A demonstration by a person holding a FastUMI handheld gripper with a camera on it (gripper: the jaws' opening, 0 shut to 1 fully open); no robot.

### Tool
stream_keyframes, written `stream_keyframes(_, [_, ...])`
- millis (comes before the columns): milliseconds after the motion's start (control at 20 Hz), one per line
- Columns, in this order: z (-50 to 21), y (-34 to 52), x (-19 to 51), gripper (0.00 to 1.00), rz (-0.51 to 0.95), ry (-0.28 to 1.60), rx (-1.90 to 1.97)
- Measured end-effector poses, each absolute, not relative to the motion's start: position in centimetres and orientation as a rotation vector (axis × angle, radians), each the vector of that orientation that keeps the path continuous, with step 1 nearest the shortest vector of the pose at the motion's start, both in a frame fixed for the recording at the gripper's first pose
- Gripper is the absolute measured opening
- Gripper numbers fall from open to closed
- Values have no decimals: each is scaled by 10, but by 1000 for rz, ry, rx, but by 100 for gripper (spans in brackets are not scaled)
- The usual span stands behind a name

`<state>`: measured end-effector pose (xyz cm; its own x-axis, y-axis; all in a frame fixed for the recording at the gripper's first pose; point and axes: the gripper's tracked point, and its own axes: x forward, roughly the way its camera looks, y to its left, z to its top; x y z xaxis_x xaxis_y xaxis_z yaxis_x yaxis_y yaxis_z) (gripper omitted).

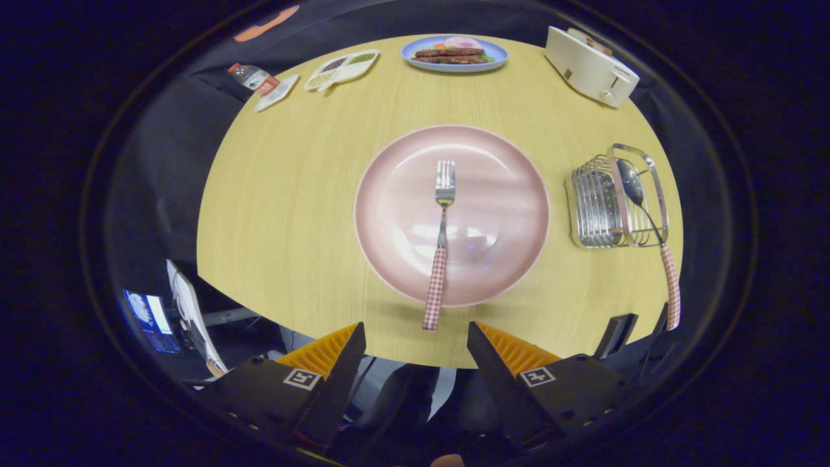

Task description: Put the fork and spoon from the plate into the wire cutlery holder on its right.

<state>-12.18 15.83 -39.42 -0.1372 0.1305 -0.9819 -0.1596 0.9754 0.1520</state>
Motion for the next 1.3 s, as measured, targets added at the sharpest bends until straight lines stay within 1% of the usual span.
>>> stream_keyframes(100, [-403,162,-134,83,204,1748,33])
stream_keyframes(250, [-418,164,-127,79,151,1761,79])
stream_keyframes(400, [-430,163,-115,79,129,1756,73])
stream_keyframes(450, [-435,162,-114,72,116,1759,79])
stream_keyframes(550, [-438,162,-114,50,116,1773,103])
stream_keyframes(600, [-439,161,-116,50,128,1775,104])
stream_keyframes(750, [-429,156,-113,13,134,1776,91])
stream_keyframes(800, [-428,154,-113,13,138,1776,84])
stream_keyframes(850, [-424,148,-116,5,146,1773,78])
stream_keyframes(1000, [-397,139,-120,5,205,1756,71])
stream_keyframes(1150, [-351,130,-119,5,256,1734,83])
stream_keyframes(1300, [-304,96,-105,4,238,1713,107])
